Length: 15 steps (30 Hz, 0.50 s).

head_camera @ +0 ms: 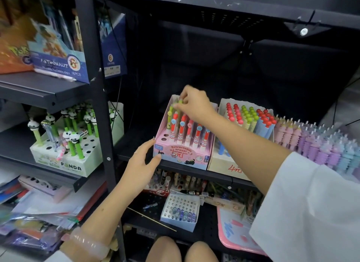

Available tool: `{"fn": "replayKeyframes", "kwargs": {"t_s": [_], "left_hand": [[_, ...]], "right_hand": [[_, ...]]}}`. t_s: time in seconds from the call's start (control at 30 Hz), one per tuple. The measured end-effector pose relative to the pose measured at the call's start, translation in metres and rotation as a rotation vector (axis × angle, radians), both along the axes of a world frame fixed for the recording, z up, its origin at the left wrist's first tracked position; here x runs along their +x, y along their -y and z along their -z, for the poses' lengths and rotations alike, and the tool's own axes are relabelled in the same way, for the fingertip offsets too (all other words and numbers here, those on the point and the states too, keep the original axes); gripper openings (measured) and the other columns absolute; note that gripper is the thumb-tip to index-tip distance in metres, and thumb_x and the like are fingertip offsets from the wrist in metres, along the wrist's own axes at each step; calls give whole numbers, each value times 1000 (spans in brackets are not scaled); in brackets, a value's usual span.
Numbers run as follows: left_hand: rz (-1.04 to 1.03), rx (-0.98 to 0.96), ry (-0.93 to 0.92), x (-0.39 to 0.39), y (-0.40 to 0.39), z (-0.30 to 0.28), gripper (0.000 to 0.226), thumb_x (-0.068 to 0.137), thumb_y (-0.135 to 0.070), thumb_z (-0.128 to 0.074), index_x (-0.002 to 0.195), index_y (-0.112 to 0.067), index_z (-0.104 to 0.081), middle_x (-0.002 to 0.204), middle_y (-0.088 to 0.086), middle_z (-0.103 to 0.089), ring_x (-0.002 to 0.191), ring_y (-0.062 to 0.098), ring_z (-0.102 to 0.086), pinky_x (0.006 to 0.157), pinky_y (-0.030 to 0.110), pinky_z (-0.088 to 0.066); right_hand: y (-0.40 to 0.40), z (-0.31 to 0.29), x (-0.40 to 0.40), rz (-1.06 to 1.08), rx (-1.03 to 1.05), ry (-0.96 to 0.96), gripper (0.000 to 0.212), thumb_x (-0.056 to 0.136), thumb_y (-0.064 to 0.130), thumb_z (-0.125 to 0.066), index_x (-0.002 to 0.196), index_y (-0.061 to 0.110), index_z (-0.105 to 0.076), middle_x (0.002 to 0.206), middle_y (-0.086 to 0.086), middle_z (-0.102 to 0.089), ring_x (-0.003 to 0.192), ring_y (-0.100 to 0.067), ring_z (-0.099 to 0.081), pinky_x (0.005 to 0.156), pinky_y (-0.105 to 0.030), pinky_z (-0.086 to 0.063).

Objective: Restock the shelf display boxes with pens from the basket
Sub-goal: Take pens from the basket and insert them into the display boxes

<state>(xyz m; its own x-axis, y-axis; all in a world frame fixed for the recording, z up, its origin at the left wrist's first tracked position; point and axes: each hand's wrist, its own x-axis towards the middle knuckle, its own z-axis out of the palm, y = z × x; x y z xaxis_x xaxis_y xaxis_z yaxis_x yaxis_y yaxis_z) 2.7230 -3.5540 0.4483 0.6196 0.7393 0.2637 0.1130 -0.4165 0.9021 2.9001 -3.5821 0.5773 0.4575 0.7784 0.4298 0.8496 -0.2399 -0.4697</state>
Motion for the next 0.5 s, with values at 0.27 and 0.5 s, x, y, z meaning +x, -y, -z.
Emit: {"fn": "replayKeyframes", "kwargs": {"t_s": [0.27,0.5], "left_hand": [[51,-49,-8,2,6,5,42,95,-21,-49,135,-32,-40,143,-15,-36,127,-2,-29,101,19,-23],[129,-117,77,8,43,0,31,95,-20,-50,116,-43,-46,130,-16,-47,123,5,-42,101,26,-34]], "right_hand": [[0,3,-4,-12,-172,271,25,95,25,-50,91,7,-68,85,-8,-64,79,-21,-59,76,-40,-51],[51,-10,-9,-48,71,166,25,96,19,-45,110,14,-66,103,0,-67,94,-11,-58,87,-23,-44]]}}
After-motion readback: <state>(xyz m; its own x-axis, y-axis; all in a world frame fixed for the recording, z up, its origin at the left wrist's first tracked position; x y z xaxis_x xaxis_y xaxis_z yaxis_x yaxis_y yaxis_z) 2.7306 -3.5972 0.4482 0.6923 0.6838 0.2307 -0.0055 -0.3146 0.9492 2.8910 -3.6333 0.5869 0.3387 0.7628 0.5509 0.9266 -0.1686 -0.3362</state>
